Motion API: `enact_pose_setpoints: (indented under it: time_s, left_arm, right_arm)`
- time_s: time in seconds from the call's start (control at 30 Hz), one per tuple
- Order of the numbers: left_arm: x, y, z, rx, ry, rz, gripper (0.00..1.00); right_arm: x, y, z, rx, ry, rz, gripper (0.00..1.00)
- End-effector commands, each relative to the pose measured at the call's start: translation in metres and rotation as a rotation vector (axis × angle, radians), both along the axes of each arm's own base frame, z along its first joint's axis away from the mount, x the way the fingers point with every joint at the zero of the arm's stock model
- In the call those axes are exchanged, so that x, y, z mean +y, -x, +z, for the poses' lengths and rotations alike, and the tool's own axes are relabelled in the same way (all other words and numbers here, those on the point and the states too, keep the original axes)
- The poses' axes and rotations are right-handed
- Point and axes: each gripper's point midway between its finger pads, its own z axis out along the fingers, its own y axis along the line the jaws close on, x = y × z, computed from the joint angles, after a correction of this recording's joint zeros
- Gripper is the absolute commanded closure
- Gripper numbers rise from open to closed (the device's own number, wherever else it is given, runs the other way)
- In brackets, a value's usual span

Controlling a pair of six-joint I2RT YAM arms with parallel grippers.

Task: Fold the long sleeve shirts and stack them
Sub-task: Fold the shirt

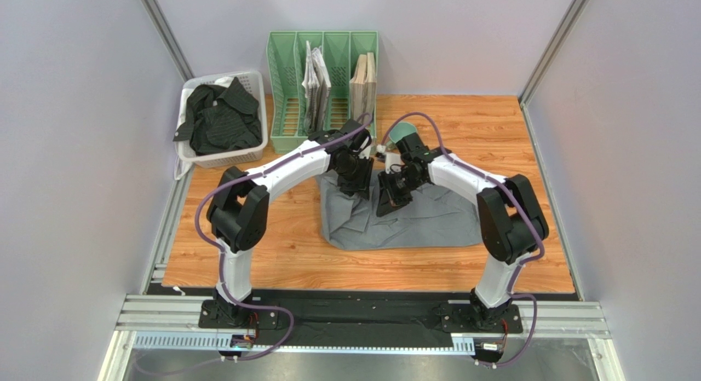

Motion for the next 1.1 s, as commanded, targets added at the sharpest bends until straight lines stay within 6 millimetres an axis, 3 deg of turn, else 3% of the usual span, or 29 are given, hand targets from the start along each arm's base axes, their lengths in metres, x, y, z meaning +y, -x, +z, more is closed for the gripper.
enact_pose_setpoints:
  time_s: [0.0,0.1,0.2,0.23,0.3,0.33,0.37,0.4,0.47,0.5,0.57,0.63,0.73,0.83,0.97,1.0,1.07]
  left_arm:
    - [0.008,0.014,0.046,-0.083,0.039,-0.108,0.27]
    - [0.021,0.028,0.064,-0.123,0.021,-0.19,0.27]
    - [0.039,0.038,0.087,-0.233,0.01,-0.304,0.37]
    - [0.05,0.036,0.106,-0.31,0.015,-0.293,0.41]
    - [0.071,0.039,0.106,-0.326,0.021,-0.295,0.46]
    - [0.094,0.031,0.117,-0.348,0.049,-0.242,0.46]
    - [0.107,0.035,0.106,-0.313,0.062,-0.231,0.46]
    - [0.113,0.037,0.108,-0.295,0.11,-0.227,0.44]
    - [0.144,0.028,0.102,-0.29,0.133,-0.173,0.38]
    - [0.16,0.02,0.099,-0.277,0.145,-0.118,0.34]
    - [0.171,0.02,0.084,-0.189,0.183,-0.078,0.29]
    - [0.178,0.019,0.06,-0.13,0.182,-0.083,0.34]
    - [0.165,0.021,0.036,-0.061,0.201,-0.116,0.39]
    - [0.132,0.031,0.027,0.015,0.258,-0.186,0.43]
    - [0.067,0.052,0.041,-0.023,0.363,-0.332,0.42]
    - [0.043,0.054,0.048,-0.056,0.396,-0.365,0.42]
    - [0.02,0.042,0.052,-0.105,0.396,-0.399,0.42]
  right_arm:
    - [-0.018,-0.008,0.016,-0.04,-0.022,-0.032,0.9]
    - [-0.02,-0.012,0.02,-0.05,-0.032,-0.036,0.89]
    - [-0.016,-0.021,0.029,-0.082,-0.06,-0.035,0.88]
    - [-0.013,-0.027,0.037,-0.101,-0.076,-0.037,0.87]
    - [-0.006,-0.036,0.05,-0.125,-0.113,-0.039,0.85]
    - [0.0,-0.043,0.061,-0.15,-0.14,-0.038,0.81]
    - [0.005,-0.045,0.067,-0.152,-0.163,-0.043,0.8]
    - [0.008,-0.05,0.071,-0.164,-0.175,-0.045,0.8]
    - [0.017,-0.057,0.083,-0.18,-0.207,-0.038,0.77]
    - [0.019,-0.059,0.08,-0.172,-0.204,-0.036,0.77]
    - [0.022,-0.061,0.082,-0.172,-0.211,-0.036,0.77]
    - [0.021,-0.061,0.079,-0.163,-0.203,-0.043,0.77]
    - [0.019,-0.056,0.074,-0.148,-0.195,-0.039,0.77]
    - [0.014,-0.051,0.068,-0.135,-0.173,-0.04,0.76]
    - [0.004,-0.047,0.068,-0.137,-0.159,-0.056,0.75]
    - [-0.001,-0.048,0.067,-0.128,-0.159,-0.071,0.75]
    - [-0.008,-0.049,0.064,-0.114,-0.161,-0.085,0.74]
